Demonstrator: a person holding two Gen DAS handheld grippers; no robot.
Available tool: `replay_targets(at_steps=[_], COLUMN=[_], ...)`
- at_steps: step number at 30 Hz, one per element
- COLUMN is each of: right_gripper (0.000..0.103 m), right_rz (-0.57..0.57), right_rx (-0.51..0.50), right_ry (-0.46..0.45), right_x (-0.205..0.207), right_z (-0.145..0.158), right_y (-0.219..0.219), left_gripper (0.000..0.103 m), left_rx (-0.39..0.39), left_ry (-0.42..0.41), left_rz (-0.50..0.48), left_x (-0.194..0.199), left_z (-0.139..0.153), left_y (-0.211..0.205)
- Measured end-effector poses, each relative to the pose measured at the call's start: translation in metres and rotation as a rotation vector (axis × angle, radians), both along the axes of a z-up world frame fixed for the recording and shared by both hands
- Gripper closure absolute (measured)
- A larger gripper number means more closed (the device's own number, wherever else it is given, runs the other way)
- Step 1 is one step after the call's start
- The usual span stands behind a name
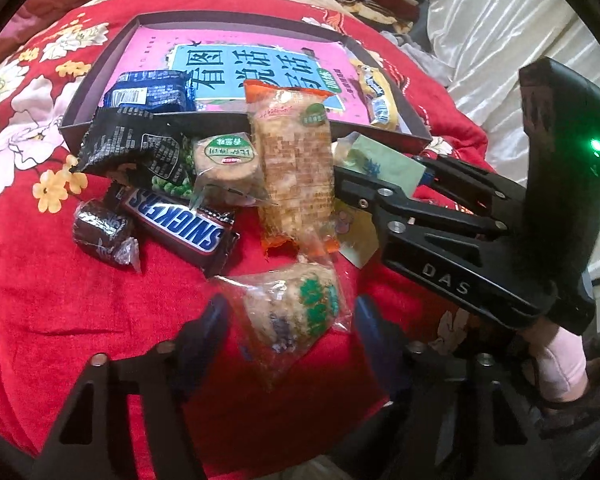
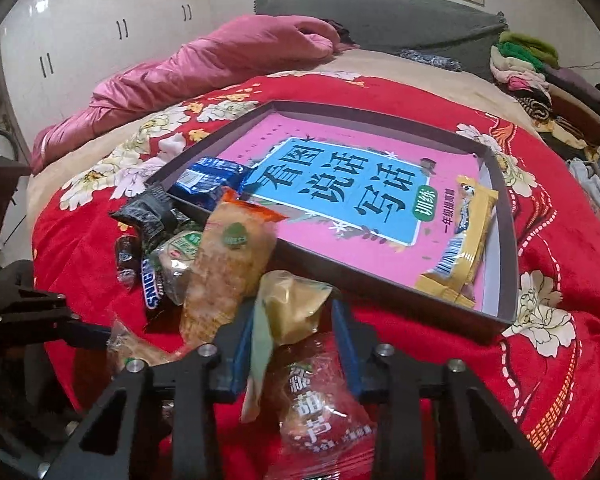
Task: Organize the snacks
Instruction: 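Grasp the pale green packet with the right tool while the left tool grasps the clear cracker bag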
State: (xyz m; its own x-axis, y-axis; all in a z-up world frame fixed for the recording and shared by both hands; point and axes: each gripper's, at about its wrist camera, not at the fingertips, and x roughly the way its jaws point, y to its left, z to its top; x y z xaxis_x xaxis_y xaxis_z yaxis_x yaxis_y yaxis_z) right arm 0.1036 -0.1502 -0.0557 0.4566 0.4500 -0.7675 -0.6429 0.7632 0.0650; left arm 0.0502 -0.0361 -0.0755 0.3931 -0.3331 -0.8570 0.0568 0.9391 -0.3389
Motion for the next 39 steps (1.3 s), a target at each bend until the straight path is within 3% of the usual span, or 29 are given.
replay_targets(at_steps=[10,18,21,22,26,30,34,39], right_gripper=[0.074,0.075,0.089,0.089,0.089,0.087,0.069,0.066], right_rz=[-0.053,-0.103,-0.134,-0.137,-0.172,-0.145,-0.114,-0.065], right_rx=[0.142,0.262,0.337,0.356,0.276,0.325,0.252,0.172], right_ry=[0.053,0.076,0.067,0.065,0.056,0.121,0.141,0.129], right_x=[0.005,0.005,0.007,0.007,0.011,0.012,0.010,0.008], right_z=[0.012,0.022,0.030,0.031,0.026,0.022,0.013,0.005], right_y=[-0.026,-0.050,-0.063,-0.067,-0.067,-0.066,-0.051,-0.031], left_gripper=[0.054,0.057,0.057,0.057,0.057,0.057,0.057,0.057], left_rx=[-0.023,-0.044,-0.056,-0.059,-0.060,-0.062,-0.062,-0.063], left_ry=[0.015,0.001,-0.011,-0.016,-0.025,-0.019,-0.020,-0.014], left_rz=[-0.008,-0.009,-0.009,-0.010,-0.013,-0.015,-0.015,-0.016], left_x=[0.005,0.002,0.001,0.001,0.001,0.001,0.000,-0.001], left_z=[-0.005,-0.001,0.005,0.006,0.010,0.008,0.009,0.008], left_y=[0.000,0.003,0.005,0.005,0.005,0.004,0.004,0.005])
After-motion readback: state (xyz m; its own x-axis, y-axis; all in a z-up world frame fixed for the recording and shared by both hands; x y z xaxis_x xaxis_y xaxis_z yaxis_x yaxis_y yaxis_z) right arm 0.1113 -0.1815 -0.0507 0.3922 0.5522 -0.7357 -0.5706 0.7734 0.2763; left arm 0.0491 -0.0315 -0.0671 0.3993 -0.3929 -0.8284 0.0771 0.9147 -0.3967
